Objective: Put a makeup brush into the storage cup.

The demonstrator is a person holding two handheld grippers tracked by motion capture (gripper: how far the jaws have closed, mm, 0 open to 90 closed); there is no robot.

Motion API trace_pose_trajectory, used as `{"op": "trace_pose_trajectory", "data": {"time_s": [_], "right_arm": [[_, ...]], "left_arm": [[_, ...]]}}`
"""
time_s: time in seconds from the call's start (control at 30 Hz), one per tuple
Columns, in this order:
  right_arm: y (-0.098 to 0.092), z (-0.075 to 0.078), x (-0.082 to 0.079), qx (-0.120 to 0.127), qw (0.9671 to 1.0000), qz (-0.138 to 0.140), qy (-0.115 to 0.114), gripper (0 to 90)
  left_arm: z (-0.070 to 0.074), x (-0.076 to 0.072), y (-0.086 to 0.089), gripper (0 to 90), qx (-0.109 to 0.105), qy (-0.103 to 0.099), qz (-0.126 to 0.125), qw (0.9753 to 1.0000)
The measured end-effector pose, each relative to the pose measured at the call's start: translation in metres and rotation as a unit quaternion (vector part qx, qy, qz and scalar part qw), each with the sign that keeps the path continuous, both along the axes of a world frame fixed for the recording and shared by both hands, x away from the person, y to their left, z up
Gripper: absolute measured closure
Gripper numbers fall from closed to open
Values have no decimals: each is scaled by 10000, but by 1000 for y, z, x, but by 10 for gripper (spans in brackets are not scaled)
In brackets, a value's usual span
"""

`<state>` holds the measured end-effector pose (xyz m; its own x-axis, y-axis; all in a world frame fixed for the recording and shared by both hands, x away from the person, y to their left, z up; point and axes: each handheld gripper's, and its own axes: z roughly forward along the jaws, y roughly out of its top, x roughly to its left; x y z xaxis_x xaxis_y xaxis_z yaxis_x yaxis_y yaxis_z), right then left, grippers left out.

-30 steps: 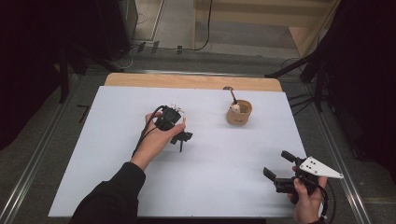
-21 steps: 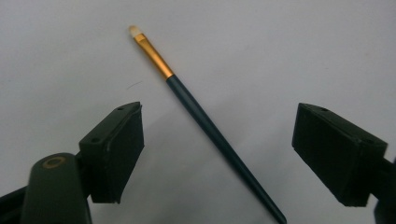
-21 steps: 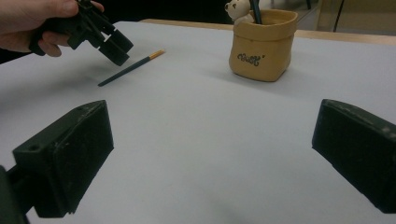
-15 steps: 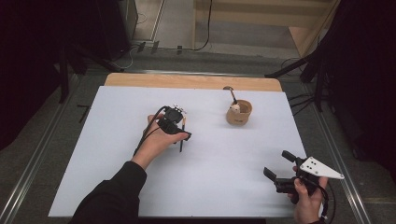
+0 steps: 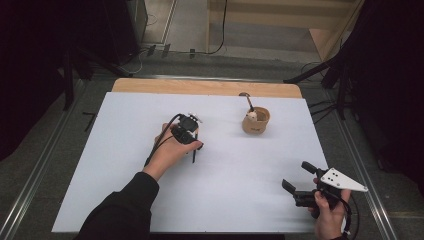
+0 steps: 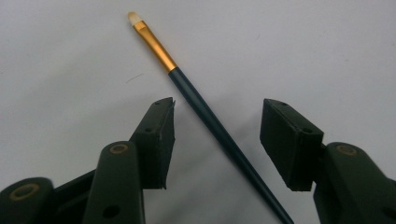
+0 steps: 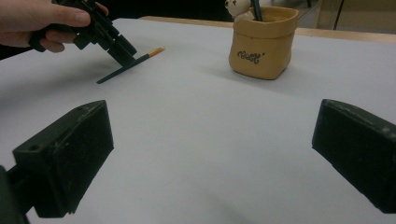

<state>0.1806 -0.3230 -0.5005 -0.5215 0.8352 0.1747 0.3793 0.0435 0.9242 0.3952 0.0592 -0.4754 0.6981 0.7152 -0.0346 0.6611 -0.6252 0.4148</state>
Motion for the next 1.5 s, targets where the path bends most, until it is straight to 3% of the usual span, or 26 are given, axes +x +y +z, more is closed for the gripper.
{"op": "trace_pose_trajectory", "data": {"time_s": [0.17,0.5,1.03,1.23,1.5], "right_arm": [[0,0,0,-1,10000,-10,16,0],[0,0,0,-7,10000,-6,13,0],[0,-2,1,-21,10000,-6,38,0],[1,-3,2,-28,10000,7,64,0],[1,-3,1,-38,10000,7,64,0]], "left_arm": [[-2,2,0,494,112,57,63,9999],[-3,5,1,547,84,127,215,9997],[-3,7,2,761,314,40,299,9991],[-3,6,0,845,357,38,220,9991],[-3,4,3,851,298,-39,125,9995]]}}
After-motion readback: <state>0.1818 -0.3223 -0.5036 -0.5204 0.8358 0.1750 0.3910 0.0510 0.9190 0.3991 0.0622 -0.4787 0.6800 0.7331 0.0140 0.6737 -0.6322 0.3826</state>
